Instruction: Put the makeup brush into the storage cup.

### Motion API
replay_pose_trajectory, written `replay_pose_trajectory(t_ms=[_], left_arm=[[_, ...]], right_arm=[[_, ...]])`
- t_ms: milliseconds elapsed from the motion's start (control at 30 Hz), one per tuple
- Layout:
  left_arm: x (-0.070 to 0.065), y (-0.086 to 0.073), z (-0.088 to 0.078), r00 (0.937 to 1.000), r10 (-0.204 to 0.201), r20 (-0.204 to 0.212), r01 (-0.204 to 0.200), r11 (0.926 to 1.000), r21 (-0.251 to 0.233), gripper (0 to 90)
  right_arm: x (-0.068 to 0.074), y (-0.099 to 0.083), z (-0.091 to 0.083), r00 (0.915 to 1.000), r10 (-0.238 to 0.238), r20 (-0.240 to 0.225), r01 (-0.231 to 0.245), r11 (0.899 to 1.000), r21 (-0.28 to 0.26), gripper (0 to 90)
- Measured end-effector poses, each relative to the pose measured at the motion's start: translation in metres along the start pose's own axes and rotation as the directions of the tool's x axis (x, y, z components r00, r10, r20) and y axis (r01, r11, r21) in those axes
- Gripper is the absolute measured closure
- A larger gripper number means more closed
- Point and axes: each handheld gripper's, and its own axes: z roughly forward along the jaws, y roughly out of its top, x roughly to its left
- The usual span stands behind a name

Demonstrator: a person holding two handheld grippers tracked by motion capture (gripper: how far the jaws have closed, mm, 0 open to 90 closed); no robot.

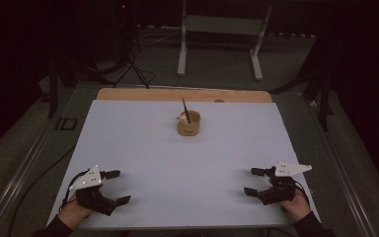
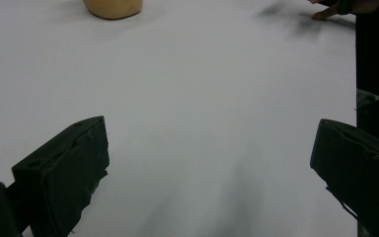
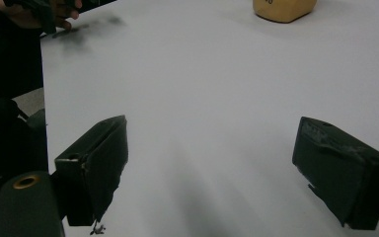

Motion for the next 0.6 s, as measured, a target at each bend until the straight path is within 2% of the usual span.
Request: replay_pose_trajectory(t_ms=[600], left_arm=[[-0.0002, -0.0005, 0.0006, 1.0000, -0.009, 0.002, 0.009, 1.0000, -0.001, 2.5]], right_arm=[[-0.0020, -0.0004, 0.0000, 0.9998, 0.015, 0.015, -0.015, 1.000, 0.004, 14.0]])
